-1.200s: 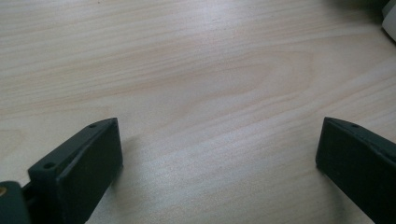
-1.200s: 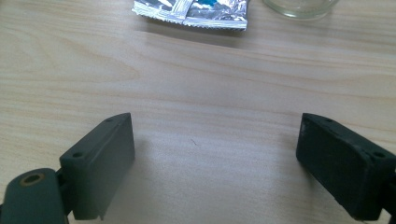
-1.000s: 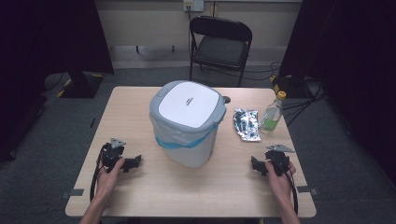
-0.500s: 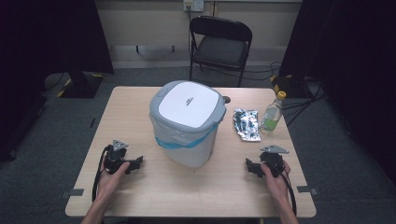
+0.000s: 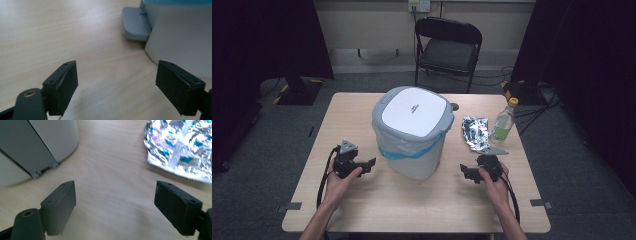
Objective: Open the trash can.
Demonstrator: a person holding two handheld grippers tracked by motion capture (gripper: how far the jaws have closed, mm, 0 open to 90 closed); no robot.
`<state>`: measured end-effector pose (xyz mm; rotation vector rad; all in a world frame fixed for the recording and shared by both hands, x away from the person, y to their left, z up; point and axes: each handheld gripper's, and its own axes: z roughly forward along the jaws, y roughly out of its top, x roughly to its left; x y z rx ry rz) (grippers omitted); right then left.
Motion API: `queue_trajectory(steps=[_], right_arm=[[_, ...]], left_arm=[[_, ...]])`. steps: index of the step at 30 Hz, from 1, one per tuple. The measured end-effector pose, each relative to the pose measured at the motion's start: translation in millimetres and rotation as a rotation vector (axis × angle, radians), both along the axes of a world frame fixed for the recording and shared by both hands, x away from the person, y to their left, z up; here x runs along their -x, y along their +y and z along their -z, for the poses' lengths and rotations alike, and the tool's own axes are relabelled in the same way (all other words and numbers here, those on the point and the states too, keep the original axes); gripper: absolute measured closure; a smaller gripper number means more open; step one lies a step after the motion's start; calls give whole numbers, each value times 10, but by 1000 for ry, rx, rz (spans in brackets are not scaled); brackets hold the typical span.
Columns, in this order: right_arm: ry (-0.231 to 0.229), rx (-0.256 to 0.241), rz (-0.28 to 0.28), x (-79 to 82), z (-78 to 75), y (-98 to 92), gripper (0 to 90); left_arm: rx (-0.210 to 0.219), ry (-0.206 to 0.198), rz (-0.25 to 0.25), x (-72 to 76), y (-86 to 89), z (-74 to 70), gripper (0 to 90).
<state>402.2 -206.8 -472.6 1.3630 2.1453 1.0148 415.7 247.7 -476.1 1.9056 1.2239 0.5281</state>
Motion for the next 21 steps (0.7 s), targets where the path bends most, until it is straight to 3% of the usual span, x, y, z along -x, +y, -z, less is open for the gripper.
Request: queue_trajectory(steps=[1, 2, 7, 8, 9, 11, 12, 14, 17, 19, 21], right_arm=[[0, 0, 0, 0, 0, 0, 167], [-16, -5, -11, -50, -48, 59, 168], [-46, 12, -41, -128, -131, 217, 168], [-52, -7, -46, -174, -154, 285, 168], [-65, -15, -50, -191, -162, 306, 168], [-68, -28, -53, -207, -167, 341, 169], [-66, -17, -60, -212, -166, 353, 169], [-65, -13, -63, -220, -177, 362, 169], [-71, -31, -68, -234, -210, 383, 169], [-71, -39, -72, -235, -224, 399, 169], [-78, -37, -93, -243, -251, 469, 169]], left_arm=[[0, 0, 0, 0, 0, 0, 177], [36, 8, -13, -80, -16, -5, 177], [23, 32, 5, -225, -49, 16, 181], [3, -3, 6, -264, -76, 32, 182], [-13, -7, 0, -283, -90, 45, 183], [-25, 36, 26, -354, -96, 60, 193], [-31, 39, 30, -384, -103, 57, 193], [-82, 2, 8, -436, -120, 25, 196], [-42, 8, 25, -534, -108, -19, 200], [-29, -9, 23, -547, -116, -18, 198], [-2, -18, 55, -570, -124, 13, 197]])
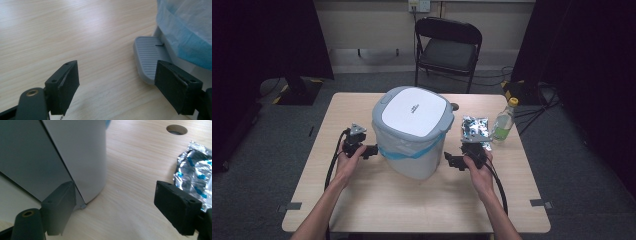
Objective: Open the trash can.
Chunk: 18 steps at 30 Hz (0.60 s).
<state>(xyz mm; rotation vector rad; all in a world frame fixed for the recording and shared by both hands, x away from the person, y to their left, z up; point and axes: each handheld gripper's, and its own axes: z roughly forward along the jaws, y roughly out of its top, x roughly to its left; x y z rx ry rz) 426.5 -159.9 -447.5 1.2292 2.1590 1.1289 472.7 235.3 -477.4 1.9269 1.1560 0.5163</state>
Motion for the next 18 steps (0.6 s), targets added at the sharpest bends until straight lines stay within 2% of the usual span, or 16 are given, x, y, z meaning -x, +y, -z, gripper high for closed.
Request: queue_trajectory(steps=[3, 5, 6, 7, 10, 16, 18], right_arm=[[0, 23, -11, -11, -4, 43, 169], [7, 19, -17, -18, 4, 46, 169], [7, 19, -17, -18, 4, 46, 169], [11, 21, -10, -23, 15, 52, 169], [14, 11, -15, -31, 33, 67, 169], [19, 10, 3, -50, 62, 83, 165], [13, 5, -3, -69, 71, 83, 147]], left_arm=[[-16, -1, 13, -21, -28, 48, 195], [18, 8, 29, -49, -20, 90, 165], [18, 8, 29, -49, -20, 90, 153], [69, 23, 49, -68, -10, 118, 154], [76, 7, 58, -67, -11, 124, 174], [97, -1, 84, -44, -36, 115, 322], [108, 1, 108, -23, -45, 106, 374]])
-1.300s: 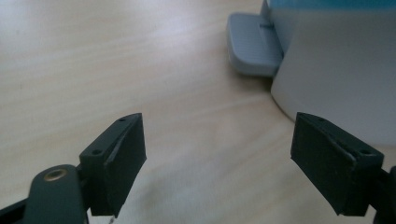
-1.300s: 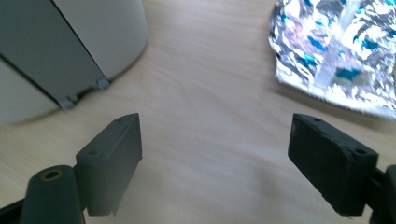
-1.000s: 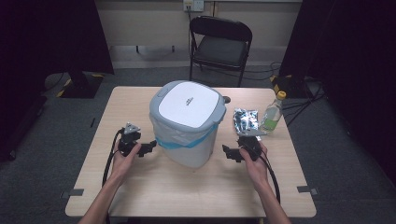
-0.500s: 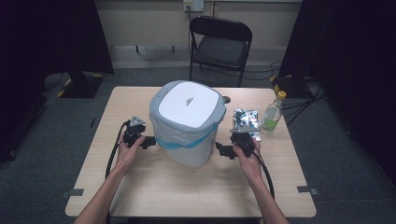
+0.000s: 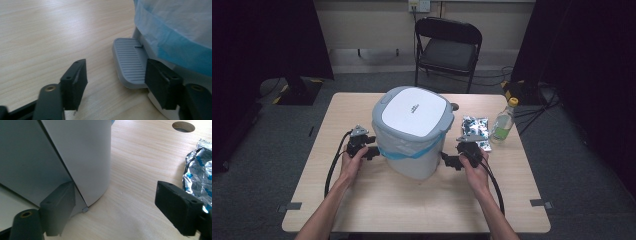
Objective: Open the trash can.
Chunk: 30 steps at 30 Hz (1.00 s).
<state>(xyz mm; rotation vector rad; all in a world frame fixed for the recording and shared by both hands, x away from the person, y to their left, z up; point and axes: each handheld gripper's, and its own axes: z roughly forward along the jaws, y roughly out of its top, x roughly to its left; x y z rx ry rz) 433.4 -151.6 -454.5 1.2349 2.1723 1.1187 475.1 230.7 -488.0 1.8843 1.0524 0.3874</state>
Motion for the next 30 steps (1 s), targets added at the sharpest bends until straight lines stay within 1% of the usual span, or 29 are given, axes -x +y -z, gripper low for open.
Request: queue_trajectory(steps=[1, 2, 3, 5, 6, 8, 9, 10, 12, 13, 14, 15, 16, 17, 18, 19, 20, 21, 22, 23, 24, 25, 27, 29, 30], right_arm=[[3, -2, 3, -6, 4, -3, 135], [5, -9, 0, -15, 11, -11, 134], [7, -18, -1, -25, 19, -18, 133], [9, -25, 0, -47, 24, -30, 135], [6, -24, 1, -60, 25, -39, 136], [-8, -26, 9, -86, 35, -48, 139], [-8, -31, 4, -103, 40, -57, 160], [-3, -45, -7, -124, 45, -70, 165], [3, -59, -17, -167, 61, -86, 162], [8, -50, -24, -187, 61, -81, 164], [8, -50, -24, -187, 61, -81, 164], [7, -37, -23, -204, 41, -52, 214], [2, -33, -24, -206, 28, -27, 264], [-8, -23, -24, -205, 15, 5, 318], [-19, -9, -23, -211, 4, 40, 339], [-27, 11, -10, -220, -7, 73, 339], [-34, 17, -2, -237, -9, 101, 340], [-38, 16, 8, -257, -6, 120, 348], [-38, 16, 8, -257, -6, 120, 348], [-40, -6, 24, -291, 18, 150, 356], [-40, -6, 24, -291, 18, 150, 356], [-40, -17, 29, -312, 27, 153, 339], [-38, -14, 42, -317, 26, 141, 268], [-23, -20, 41, -291, -3, 103, 198], [-23, -20, 41, -291, -3, 103, 198]], left_arm=[[5, -1, 15, 9, -5, -3, 421], [-2, -14, 17, 26, -17, -7, 465], [-29, -38, 17, 40, -22, -15, 485], [-18, -46, 19, 75, -31, -7, 509], [4, -45, 29, 99, -31, 2, 521], [6, -53, 38, 125, -21, 9, 526], [32, -53, 49, 183, -14, 23, 525], [32, -58, 48, 209, -12, 26, 517], [6, -79, 35, 266, -21, 15, 503], [6, -79, 32, 298, -20, 15, 502], [6, -79, 32, 298, -20, 15, 514], [27, -65, 36, 356, 4, 26, 505], [28, -71, 33, 389, 13, 22, 480], [39, -67, 34, 426, 22, 20, 446], [40, -69, 45, 459, 33, 24, 450], [40, -66, 58, 490, 41, 28, 445], [38, -76, 67, 522, 42, 32, 444], [26, -87, 72, 547, 41, 38, 421], [26, -87, 72, 547, 41, 38, 400], [27, -82, 83, 560, 47, 42, 393], [33, -78, 82, 575, 45, 47, 384], [20, -77, 66, 582, 48, 42, 374], [14, -71, 52, 574, 54, 34, 319], [7, -72, 33, 556, 73, 17, 291], [7, -72, 33, 556, 73, 17, 286]])
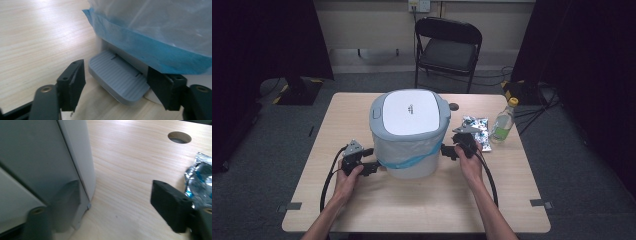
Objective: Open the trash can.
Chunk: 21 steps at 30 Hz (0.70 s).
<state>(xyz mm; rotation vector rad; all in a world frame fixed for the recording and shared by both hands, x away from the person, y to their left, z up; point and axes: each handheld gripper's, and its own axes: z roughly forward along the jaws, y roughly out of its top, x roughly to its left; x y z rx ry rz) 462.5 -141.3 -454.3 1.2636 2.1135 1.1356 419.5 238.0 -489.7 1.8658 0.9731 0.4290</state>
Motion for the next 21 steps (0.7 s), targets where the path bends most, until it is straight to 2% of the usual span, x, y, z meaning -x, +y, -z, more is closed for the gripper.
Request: queue_trajectory(steps=[1, 2, 3, 6, 7, 8, 10, 12, 13, 16, 17, 19, 21], right_arm=[[0, -42, -6, 54, -50, -52, 203], [0, -42, -6, 54, -50, -52, 203], [-7, -48, -4, 114, -101, -89, 161], [-13, -43, -10, 186, -135, -122, 160], [-13, -25, -5, 253, -146, -146, 160], [-13, -25, -5, 253, -146, -146, 160], [-4, -15, -6, 330, -107, -181, 160], [20, -4, -15, 377, -54, -179, 160], [25, 5, -19, 401, -30, -175, 160], [42, 14, -39, 456, 30, -152, 162], [43, 20, -43, 468, 37, -141, 163], [36, 11, -52, 494, 39, -116, 163], [28, 8, -63, 531, 38, -92, 163]], left_arm=[[1, -8, -25, -39, 53, -25, 281], [1, -8, -25, -39, 53, -25, 278], [25, -7, -45, -81, 120, -58, 277], [23, -23, -72, -105, 165, -89, 276], [9, -1, -61, -152, 207, -118, 271], [9, -1, -61, -152, 207, -118, 268], [15, -8, -96, -215, 257, -134, 267], [7, 2, -96, -240, 277, -127, 265], [-7, 20, -95, -289, 311, -89, 266], [0, 33, -126, -369, 326, -21, 266], [-18, 41, -132, -407, 323, -5, 266], [21, 53, -129, -475, 309, 37, 266], [20, 57, -119, -511, 260, 77, 269]])
